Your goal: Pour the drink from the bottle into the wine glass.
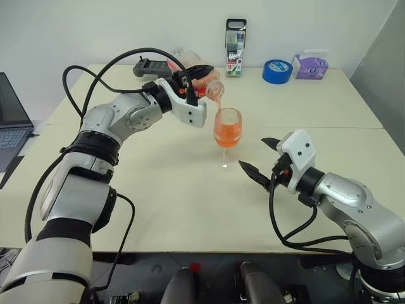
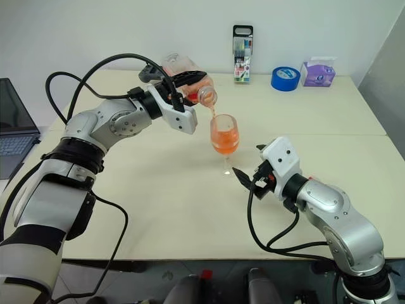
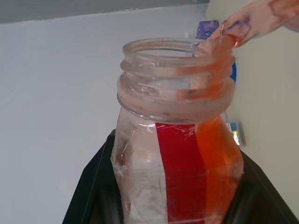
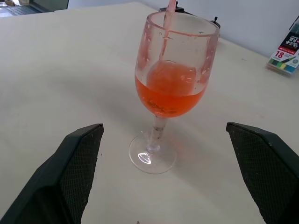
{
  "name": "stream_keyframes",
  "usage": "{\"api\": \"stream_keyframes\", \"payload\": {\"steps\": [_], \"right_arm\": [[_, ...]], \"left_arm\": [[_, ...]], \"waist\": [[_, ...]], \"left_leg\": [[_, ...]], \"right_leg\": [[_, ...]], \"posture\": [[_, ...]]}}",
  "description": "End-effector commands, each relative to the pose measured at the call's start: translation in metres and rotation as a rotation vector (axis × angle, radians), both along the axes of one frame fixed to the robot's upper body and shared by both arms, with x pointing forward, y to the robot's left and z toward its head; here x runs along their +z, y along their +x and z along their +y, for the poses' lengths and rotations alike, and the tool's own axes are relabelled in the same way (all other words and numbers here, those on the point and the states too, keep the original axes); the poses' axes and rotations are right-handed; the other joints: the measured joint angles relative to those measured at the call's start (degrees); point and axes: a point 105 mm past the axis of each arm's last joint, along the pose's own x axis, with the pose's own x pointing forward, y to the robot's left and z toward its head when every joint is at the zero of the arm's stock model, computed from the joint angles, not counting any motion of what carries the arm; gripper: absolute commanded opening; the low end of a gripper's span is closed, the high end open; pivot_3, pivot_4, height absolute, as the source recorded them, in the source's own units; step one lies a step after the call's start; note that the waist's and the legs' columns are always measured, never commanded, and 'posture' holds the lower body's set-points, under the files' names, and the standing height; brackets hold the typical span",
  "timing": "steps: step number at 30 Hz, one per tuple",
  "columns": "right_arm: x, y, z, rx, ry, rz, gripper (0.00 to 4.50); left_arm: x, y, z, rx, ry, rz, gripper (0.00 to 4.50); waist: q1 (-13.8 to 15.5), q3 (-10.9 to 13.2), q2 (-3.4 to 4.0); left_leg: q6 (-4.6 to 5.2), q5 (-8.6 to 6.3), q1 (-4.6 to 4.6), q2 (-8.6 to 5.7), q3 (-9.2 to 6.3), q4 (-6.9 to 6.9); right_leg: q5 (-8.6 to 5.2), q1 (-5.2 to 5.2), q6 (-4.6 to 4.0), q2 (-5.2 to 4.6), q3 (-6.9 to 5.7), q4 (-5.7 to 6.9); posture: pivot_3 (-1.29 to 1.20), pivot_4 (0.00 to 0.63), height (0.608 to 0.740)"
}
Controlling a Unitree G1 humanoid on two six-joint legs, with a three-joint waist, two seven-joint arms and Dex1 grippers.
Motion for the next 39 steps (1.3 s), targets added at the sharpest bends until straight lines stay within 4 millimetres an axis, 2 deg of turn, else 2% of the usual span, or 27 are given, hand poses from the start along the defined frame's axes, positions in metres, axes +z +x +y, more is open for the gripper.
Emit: {"api": "stream_keyframes", "payload": {"steps": [1, 10, 15, 17, 20, 24, 27, 30, 33, 39], "right_arm": [[0.015, -0.001, 0.002, 0.005, 0.039, -0.061, 4.50], [0.023, 0.000, 0.001, 0.006, 0.058, -0.079, 4.50], [0.040, 0.000, 0.001, 0.019, 0.079, -0.121, 4.50], [0.053, -0.001, 0.002, 0.039, 0.075, -0.156, 4.50], [0.075, -0.004, 0.008, 0.098, 0.052, -0.202, 4.50], [0.089, -0.006, 0.024, 0.202, 0.000, -0.175, 4.50], [0.095, 0.000, 0.038, 0.236, -0.020, -0.148, 4.50], [0.103, 0.008, 0.056, 0.290, 0.003, -0.148, 4.50], [0.104, 0.013, 0.072, 0.335, -0.009, -0.154, 4.50], [0.097, 0.013, 0.087, 0.431, -0.019, -0.099, 4.50]], "left_arm": [[0.021, -0.002, 0.000, -0.011, -0.085, -0.011, 1.82], [0.014, 0.002, 0.006, -0.020, -0.250, 0.150, 1.82], [0.015, 0.006, 0.017, -0.024, -0.504, 0.322, 1.82], [0.015, 0.008, 0.027, -0.008, -0.602, 0.372, 1.82], [0.013, 0.015, 0.057, 0.070, -0.822, 0.461, 1.82], [0.000, 0.022, 0.106, 0.193, -1.128, 0.539, 1.82], [-0.012, 0.021, 0.131, 0.251, -1.305, 0.578, 1.81], [-0.026, 0.017, 0.144, 0.273, -1.433, 0.617, 1.81], [-0.042, 0.016, 0.153, 0.318, -1.483, 0.647, 1.81], [-0.057, 0.013, 0.161, 0.308, -1.589, 0.706, 1.81]], "waist": [[0.0, 0.0, 0.00], [0.0, 0.0, 0.00], [-0.1, 0.0, 0.02], [-0.2, 0.0, 0.02], [-0.3, 0.0, 0.02], [-0.3, 0.0, 0.02], [-0.5, 0.0, 0.01], [-0.4, -0.1, -0.01], [0.0, -0.1, -0.03], [0.1, -0.1, -0.05]], "left_leg": [[0.00, 0.00, 0.00, 0.00, 0.00, 0.00], [0.00, 0.00, 0.00, 0.00, 0.00, 0.02], [0.00, 0.00, 0.02, 0.01, 0.01, 0.05], [0.00, 0.00, 0.01, 0.02, -0.01, 0.07], [0.00, 0.00, 0.02, 0.03, -0.06, 0.08], [0.00, 0.00, 0.05, 0.05, -0.15, 0.09], [0.00, 0.00, 0.12, 0.09, -0.22, 0.09], [0.00, 0.00, 0.08, 0.11, -0.30, 0.10], [-0.01, 0.01, 0.03, 0.07, -0.30, 0.16], [-0.02, 0.00, -0.05, -0.03, -0.33, 0.31]], "right_leg": [[0.00, 0.00, 0.00, 0.00, 0.00, 0.00], [0.00, 0.00, 0.00, 0.00, 0.00, 0.02], [0.00, -0.03, -0.01, 0.00, 0.03, 0.12], [0.00, -0.03, -0.01, 0.01, 0.01, 0.14], [0.00, -0.09, 0.00, 0.00, 0.06, 0.26], [0.00, -0.07, 0.00, 0.02, -0.02, 0.30], [0.00, -0.09, -0.01, 0.00, 0.05, 0.38], [0.00, -0.09, -0.01, -0.07, -0.02, 0.37], [0.00, -0.11, -0.01, -0.20, -0.06, 0.36], [0.01, -0.11, -0.02, -0.38, -0.05, 0.36]], "posture": [[0.00, 0.150, 0.740], [0.00, 0.150, 0.740], [0.00, 0.150, 0.740], [0.00, 0.150, 0.740], [0.00, 0.150, 0.740], [0.00, 0.150, 0.740], [0.00, 0.150, 0.740], [0.00, 0.150, 0.740], [0.00, 0.150, 0.740], [0.00, 0.150, 0.740]]}}
